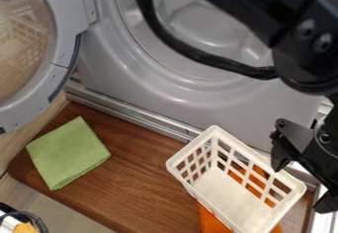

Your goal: Place green sponge into machine

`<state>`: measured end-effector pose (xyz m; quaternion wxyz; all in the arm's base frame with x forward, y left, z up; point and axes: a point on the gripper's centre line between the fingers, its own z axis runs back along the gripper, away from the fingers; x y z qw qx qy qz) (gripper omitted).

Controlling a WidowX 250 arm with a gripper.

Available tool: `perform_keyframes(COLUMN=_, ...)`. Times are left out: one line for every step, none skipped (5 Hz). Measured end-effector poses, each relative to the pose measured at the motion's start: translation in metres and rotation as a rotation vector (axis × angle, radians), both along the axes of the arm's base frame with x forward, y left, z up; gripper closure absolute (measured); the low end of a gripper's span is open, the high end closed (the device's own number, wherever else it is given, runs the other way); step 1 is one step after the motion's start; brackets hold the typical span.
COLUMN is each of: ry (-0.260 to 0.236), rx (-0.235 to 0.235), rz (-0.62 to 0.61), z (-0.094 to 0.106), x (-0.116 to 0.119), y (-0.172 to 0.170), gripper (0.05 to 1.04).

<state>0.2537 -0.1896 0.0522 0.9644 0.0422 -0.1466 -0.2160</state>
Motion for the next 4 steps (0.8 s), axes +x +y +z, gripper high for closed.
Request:
perform_keyframes(ry=0.022, rx=0.017, rz=0.008, z=-0.009, x=-0.002, y=0.003, gripper=0.085)
perform_keyframes(ry=0.020, rx=0.007, rz=0.046, z=-0.011, x=-0.004, y=0.011, gripper=0.085)
perform_keyframes(ry=-0.027, rx=-0.022, rz=0.123, z=0.007, x=0.000, y=0.031, gripper=0.085)
perform_keyframes(ry=-0.055, rx=-0.014, rz=0.216, z=0.017, x=-0.004, y=0.055, gripper=0.085)
